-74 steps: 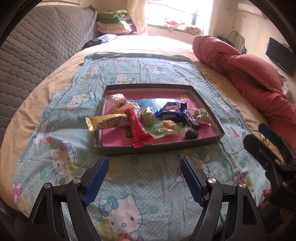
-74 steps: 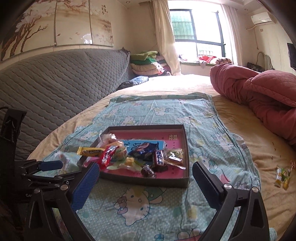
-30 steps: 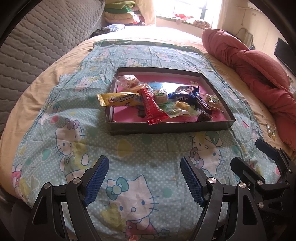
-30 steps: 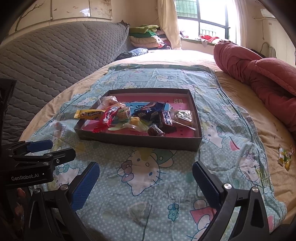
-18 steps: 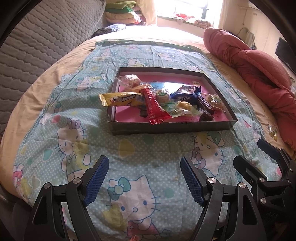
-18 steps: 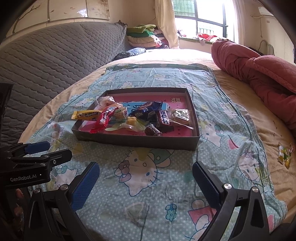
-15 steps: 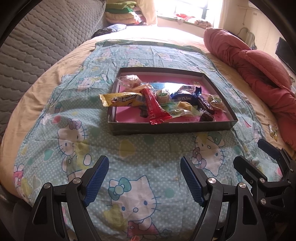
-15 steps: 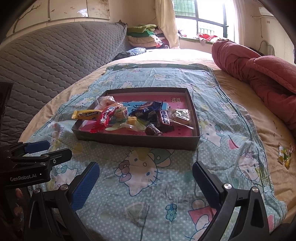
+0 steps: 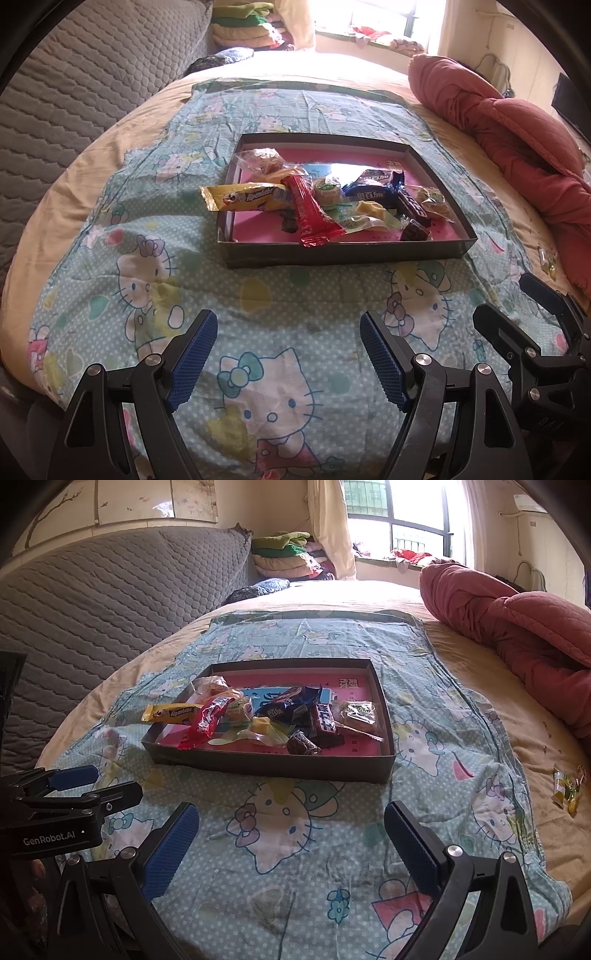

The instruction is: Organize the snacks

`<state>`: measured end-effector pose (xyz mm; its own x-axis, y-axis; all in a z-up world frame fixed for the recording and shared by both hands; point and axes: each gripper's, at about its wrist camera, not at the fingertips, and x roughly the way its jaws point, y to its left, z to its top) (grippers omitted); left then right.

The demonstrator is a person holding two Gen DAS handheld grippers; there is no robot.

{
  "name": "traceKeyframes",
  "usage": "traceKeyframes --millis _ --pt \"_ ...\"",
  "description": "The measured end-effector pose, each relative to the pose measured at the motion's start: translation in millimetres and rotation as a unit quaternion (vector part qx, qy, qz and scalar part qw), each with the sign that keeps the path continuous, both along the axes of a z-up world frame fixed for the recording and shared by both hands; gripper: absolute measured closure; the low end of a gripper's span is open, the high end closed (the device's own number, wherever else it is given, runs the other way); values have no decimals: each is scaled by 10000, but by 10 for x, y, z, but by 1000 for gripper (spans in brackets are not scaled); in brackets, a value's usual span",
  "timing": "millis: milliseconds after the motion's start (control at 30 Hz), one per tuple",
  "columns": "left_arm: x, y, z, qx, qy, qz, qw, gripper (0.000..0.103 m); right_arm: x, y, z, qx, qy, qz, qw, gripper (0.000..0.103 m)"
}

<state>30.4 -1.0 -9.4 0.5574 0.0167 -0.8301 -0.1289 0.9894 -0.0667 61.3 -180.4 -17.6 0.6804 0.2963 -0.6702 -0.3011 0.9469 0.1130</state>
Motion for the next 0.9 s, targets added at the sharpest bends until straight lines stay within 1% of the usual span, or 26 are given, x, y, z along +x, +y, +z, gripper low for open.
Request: traceKeyframes --millis 167,900 --pt "1 -2 -3 5 5 3 10000 22 16 5 -23 12 62 26 10000 2" --pt "7 -19 -11 77 5 -9 10000 22 21 -27 -4 23 -29 -48 10000 2"
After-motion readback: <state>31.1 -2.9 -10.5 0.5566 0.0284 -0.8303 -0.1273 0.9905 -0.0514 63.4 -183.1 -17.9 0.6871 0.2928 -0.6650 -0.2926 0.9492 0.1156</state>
